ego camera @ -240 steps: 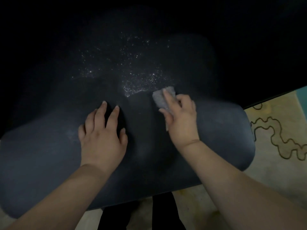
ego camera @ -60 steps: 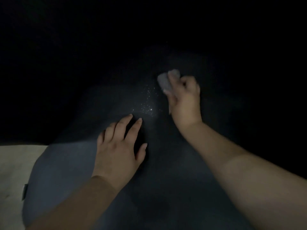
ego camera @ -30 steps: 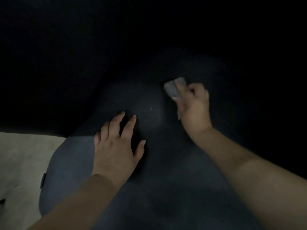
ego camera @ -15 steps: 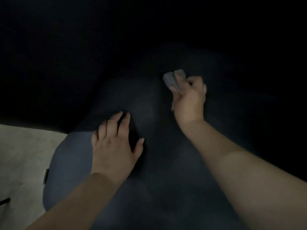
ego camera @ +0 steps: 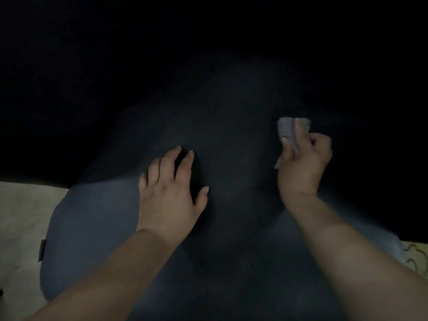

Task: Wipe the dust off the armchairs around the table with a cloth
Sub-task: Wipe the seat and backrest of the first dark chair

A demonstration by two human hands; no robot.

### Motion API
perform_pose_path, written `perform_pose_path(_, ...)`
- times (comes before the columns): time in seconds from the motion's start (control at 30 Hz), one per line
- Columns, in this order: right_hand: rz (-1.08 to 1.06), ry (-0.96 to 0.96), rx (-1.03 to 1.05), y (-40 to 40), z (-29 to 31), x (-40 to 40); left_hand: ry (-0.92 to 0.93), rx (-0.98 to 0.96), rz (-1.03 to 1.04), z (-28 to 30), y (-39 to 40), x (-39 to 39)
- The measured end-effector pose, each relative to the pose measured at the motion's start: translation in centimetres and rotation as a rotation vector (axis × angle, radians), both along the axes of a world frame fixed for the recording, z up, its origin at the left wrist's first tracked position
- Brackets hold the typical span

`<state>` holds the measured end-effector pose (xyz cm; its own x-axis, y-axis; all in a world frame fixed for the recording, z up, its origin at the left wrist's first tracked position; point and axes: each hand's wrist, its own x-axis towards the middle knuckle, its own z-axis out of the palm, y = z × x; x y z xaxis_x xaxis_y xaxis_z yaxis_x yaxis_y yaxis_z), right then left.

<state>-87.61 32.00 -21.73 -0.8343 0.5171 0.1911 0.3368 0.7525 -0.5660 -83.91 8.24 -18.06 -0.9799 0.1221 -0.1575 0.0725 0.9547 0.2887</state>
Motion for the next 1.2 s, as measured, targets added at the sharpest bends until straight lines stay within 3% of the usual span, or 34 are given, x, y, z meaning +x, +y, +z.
perform_pose_path(0.13, 0.305, -0.017, 0.002, -5.9, 0.5, 1.2, -0.010, 0.009, -0.023, -0.1, 1.9, -0.2)
perform_pose_path(0.2, 0.409, -0.011, 0.037, -5.1, 0.7, 1.6, 0.003, 0.000, -0.032, -0.1, 2.5, -0.3)
perform_pose_path(0.27, 0.321, -0.008, 0.034, -2.2, 0.5, 1.5, 0.014, -0.010, -0.029, -0.2, 2.3, -0.5)
perform_pose_path(0.4, -0.149, 0.014, -0.028, 3.5, -0.2, 2.5, 0.014, -0.025, -0.020, -0.3, 2.0, -0.9)
perform_pose_path(0.5, -0.140, -0.022, -0.052, 1.3, 0.5, 2.0, 0.020, -0.032, -0.001, -0.3, 1.5, -1.0)
perform_pose_path(0.8, 0.351, -0.037, -0.080, -11.5, 1.1, -3.9, 0.022, -0.057, 0.194, -0.2, -2.8, 0.8)
perform_pose_path(1.03, 0.808, -0.084, 0.020, -11.4, 1.7, 3.0, -0.033, -0.059, 0.243, -0.2, -5.2, 2.8)
perform_pose_path(1.2, 0.495, -0.139, -0.003, -7.8, 1.5, 0.0, -0.063, -0.069, 0.211, -0.1, -5.6, 3.8)
